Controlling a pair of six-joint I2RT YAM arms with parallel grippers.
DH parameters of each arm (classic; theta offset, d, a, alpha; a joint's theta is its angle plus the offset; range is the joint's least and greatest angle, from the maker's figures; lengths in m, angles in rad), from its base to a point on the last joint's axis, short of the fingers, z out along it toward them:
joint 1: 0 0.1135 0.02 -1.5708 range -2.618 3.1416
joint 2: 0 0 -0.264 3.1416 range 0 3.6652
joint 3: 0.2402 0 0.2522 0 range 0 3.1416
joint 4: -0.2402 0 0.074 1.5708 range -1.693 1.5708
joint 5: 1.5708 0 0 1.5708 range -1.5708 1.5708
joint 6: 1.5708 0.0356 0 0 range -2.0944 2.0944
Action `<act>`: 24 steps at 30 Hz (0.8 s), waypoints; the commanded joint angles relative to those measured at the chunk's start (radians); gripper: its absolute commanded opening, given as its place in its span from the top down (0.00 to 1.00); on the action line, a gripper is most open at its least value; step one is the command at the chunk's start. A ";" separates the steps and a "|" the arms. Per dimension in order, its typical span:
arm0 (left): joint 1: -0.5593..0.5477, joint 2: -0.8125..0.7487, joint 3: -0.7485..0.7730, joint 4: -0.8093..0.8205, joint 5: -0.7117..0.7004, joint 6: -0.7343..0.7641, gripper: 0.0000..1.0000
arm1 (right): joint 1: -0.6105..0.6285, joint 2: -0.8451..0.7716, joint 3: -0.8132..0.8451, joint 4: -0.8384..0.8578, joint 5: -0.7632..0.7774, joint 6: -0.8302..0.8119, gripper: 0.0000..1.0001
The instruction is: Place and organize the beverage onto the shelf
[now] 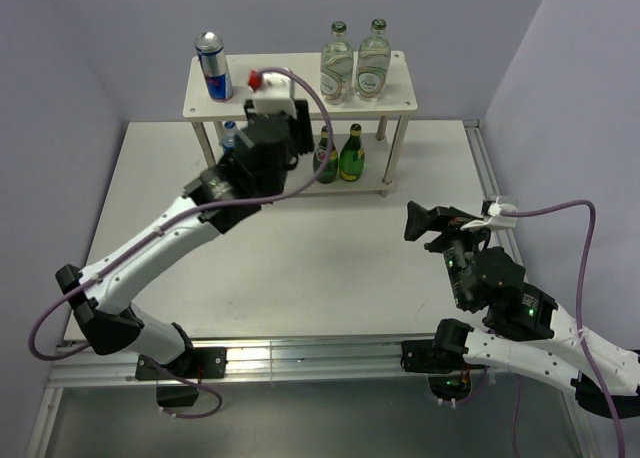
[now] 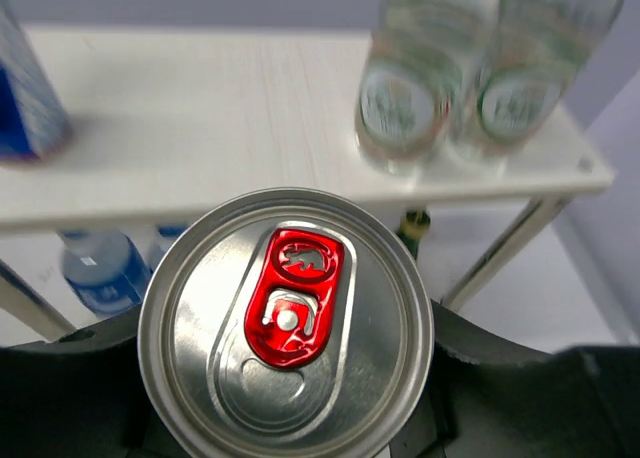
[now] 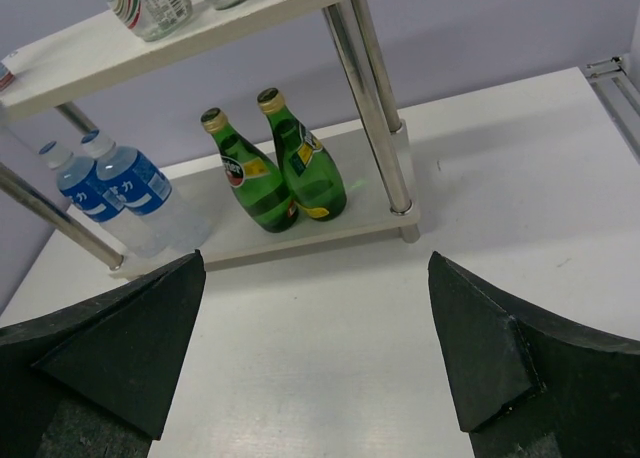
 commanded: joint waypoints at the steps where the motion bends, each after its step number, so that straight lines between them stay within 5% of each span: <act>1: 0.045 0.026 0.202 -0.141 -0.011 0.149 1.00 | 0.006 -0.013 -0.002 0.026 0.007 0.016 0.01; 8: 0.189 0.192 0.630 -0.271 0.118 0.206 1.00 | 0.006 -0.032 -0.004 0.018 0.011 0.019 0.01; 11: 0.237 0.253 0.698 -0.284 0.157 0.208 1.00 | 0.007 -0.040 -0.004 0.014 0.014 0.022 0.01; 24: 0.384 0.307 0.593 -0.175 0.226 0.139 1.00 | 0.006 -0.052 -0.007 0.009 0.017 0.028 0.01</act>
